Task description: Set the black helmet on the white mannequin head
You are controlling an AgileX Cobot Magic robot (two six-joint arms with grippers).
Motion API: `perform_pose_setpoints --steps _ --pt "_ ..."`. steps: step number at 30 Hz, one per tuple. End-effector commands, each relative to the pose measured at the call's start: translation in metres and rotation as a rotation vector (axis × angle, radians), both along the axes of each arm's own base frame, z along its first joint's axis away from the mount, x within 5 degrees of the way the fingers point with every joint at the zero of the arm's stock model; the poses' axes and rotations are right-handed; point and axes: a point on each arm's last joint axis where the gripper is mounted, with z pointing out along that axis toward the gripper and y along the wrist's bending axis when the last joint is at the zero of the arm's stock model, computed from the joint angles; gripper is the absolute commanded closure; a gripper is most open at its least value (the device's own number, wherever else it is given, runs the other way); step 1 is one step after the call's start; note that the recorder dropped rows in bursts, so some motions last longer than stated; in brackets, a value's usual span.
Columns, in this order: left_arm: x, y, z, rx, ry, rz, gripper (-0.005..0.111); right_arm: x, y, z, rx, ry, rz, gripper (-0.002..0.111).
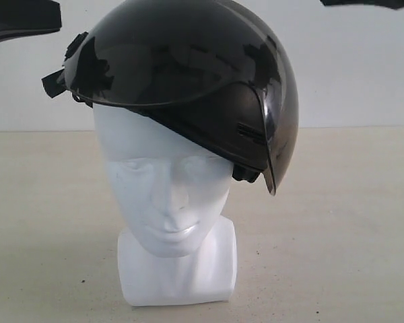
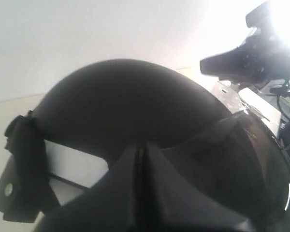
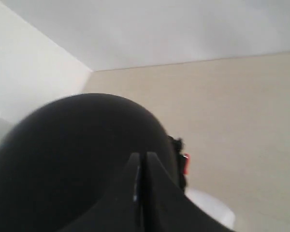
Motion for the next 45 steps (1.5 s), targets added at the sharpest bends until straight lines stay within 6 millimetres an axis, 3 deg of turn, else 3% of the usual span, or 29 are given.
perform_pose_setpoints --steps 1,5,8,12,18,32,45 --pt "0.001 0.005 0.003 0.014 -0.031 0.085 0.102 0.014 -0.006 -0.047 -0.055 0.142 0.022 0.108" --pt "0.003 0.007 0.003 0.017 -0.036 0.113 0.102 0.031 -0.004 -0.1 -0.036 0.289 0.04 0.108" --pt "0.003 0.007 0.003 0.017 -0.036 0.113 0.102 0.041 0.0 -0.125 0.022 0.327 0.077 0.108" --pt "0.004 0.008 0.003 0.018 -0.037 0.123 0.102 0.049 0.018 -0.148 0.088 0.378 0.172 0.108" --pt "0.011 0.008 -0.003 0.018 -0.013 0.126 0.102 0.051 0.046 -0.162 0.123 0.392 0.253 0.108" --pt "0.016 0.008 -0.01 0.015 0.017 0.105 0.102 0.051 0.055 -0.135 0.359 0.302 0.309 0.108" --pt "0.029 0.005 -0.027 0.009 0.089 0.051 0.102 0.03 0.054 -0.09 0.36 0.174 0.328 0.108"
